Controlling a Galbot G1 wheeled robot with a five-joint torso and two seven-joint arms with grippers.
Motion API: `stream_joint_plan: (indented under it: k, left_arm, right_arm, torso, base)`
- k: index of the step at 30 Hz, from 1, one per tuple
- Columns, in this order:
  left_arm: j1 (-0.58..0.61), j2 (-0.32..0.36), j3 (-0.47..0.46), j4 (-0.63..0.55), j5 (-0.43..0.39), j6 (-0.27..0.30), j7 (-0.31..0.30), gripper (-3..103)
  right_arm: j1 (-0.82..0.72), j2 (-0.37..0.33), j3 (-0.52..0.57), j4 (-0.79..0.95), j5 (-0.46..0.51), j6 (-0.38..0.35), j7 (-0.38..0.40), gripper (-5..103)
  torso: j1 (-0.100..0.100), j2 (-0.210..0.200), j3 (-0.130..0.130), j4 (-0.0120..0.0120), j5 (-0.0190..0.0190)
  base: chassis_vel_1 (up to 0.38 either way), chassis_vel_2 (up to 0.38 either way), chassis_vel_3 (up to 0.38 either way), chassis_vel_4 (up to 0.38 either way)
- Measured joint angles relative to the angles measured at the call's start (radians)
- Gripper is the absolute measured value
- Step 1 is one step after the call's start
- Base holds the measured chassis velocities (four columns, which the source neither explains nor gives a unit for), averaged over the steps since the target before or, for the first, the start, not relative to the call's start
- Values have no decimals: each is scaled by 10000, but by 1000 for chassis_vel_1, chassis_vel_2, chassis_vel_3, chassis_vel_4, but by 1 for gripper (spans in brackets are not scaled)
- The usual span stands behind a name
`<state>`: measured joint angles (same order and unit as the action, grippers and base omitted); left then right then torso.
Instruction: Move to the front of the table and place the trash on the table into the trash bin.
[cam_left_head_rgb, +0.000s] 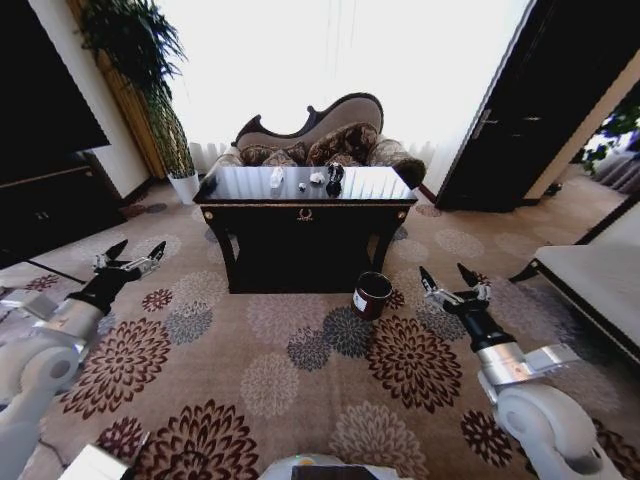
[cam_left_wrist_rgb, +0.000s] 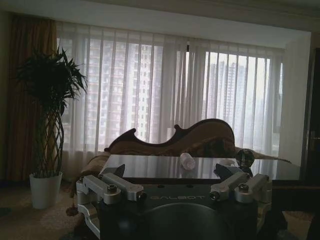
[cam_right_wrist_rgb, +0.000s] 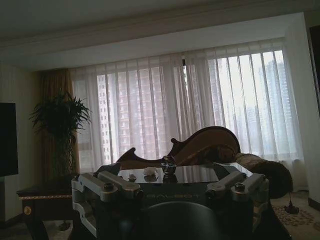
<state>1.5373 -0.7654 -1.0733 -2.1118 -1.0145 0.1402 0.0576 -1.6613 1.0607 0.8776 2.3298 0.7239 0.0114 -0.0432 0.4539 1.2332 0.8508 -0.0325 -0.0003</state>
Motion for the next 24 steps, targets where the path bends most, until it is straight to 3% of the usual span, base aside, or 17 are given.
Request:
stream_joint_plan:
  k: [24]
  left_arm:
    - [53,-202,-168,-97,10,13,17,100]
  right_arm:
    - [0,58,-27,135,-53,-56,-18,100]
  torso:
    - [0,0,0,0,0]
  base:
    - [0,0,0,0]
